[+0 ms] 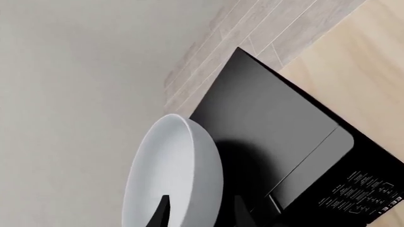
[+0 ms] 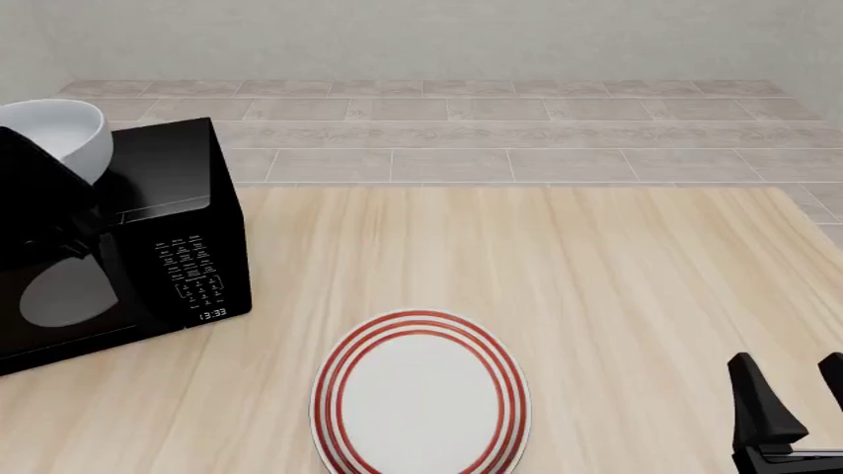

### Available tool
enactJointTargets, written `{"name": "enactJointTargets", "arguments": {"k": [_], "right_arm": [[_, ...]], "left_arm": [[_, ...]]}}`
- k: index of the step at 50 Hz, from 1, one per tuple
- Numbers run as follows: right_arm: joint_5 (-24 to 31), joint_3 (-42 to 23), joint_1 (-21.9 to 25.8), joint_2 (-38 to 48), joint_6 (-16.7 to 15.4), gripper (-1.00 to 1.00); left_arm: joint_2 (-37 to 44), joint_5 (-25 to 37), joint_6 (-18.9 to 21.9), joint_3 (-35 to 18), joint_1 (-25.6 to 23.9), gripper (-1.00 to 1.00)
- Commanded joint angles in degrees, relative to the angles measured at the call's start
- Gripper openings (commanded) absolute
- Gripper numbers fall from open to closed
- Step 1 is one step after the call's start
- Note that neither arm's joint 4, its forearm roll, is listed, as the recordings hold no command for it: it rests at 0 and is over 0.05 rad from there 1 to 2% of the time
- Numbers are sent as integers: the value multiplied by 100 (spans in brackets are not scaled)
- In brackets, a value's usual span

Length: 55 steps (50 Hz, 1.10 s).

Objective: Pick up the white bowl and put it on the plate.

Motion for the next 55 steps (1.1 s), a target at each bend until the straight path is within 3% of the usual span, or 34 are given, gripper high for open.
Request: {"name": "enactJointTargets", "arguments": {"k": [1,27,28,41,55], "right_arm": [[-8,1,1,6,1,100],[-8,1,-2,6,2,100],[-8,1,1,6,0,100],[-8,1,0,6,3,100],[-8,1,1,6,3,100]], "left_arm": [[267,-158,-36,3,59,100],[416,-282,74,112,95,100],[388,-280,55,118,69,-100],[275,-216,76,121,5,-100],[-449,236,88,110,-82,-100]]}}
